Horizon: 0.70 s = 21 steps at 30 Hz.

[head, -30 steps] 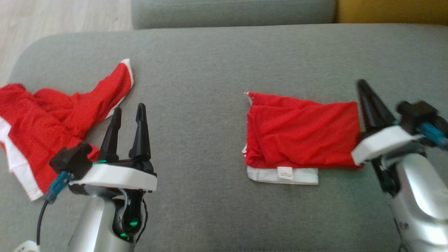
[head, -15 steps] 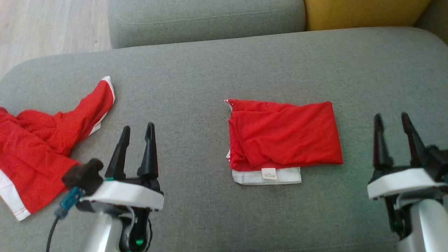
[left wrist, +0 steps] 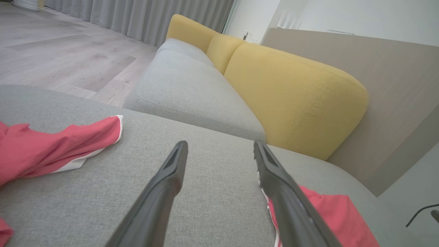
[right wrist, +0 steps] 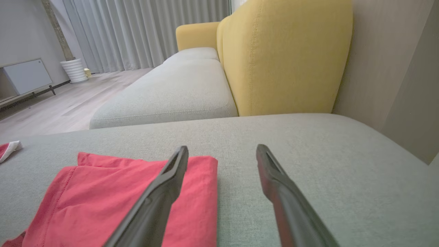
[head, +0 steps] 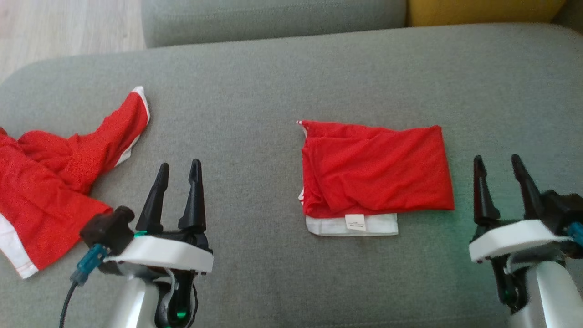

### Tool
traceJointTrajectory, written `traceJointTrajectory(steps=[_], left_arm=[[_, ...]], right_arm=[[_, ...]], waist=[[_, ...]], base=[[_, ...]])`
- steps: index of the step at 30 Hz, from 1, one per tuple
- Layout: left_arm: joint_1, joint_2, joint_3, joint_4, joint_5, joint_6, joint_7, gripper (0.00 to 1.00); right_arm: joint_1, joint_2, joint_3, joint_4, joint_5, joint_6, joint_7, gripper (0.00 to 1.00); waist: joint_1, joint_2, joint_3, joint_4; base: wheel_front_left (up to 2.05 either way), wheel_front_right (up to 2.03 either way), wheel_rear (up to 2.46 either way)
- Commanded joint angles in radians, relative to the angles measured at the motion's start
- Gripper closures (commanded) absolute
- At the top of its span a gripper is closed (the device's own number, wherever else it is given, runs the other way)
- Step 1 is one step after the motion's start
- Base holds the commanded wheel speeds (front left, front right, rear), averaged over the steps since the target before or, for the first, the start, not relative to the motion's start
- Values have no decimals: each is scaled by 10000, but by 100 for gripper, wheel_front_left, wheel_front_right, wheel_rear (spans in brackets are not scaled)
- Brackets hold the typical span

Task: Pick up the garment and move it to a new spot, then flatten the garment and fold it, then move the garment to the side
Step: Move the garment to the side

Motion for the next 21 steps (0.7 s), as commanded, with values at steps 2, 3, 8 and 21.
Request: traceJointTrajectory(steps=[2,3,8,21], left_arm=[[-550,100,296,-289,42,-72,-120,0],[-589,100,279,-265,59,-94,-120,0],[-802,100,199,-180,126,-182,-120,0],[-1229,100,263,-108,228,-276,-120,0]], right_arm=[[-674,1,291,82,254,-9,46,0],[-775,6,334,284,325,-9,75,0],[-1309,50,435,1377,527,-9,373,0],[-2508,290,273,3425,1195,-9,842,0]], waist=[[0,0,334,95],[0,0,422,122],[0,0,833,309],[0,0,1521,602]], base=[[0,0,0],[0,0,0],[0,0,0],[0,0,0]])
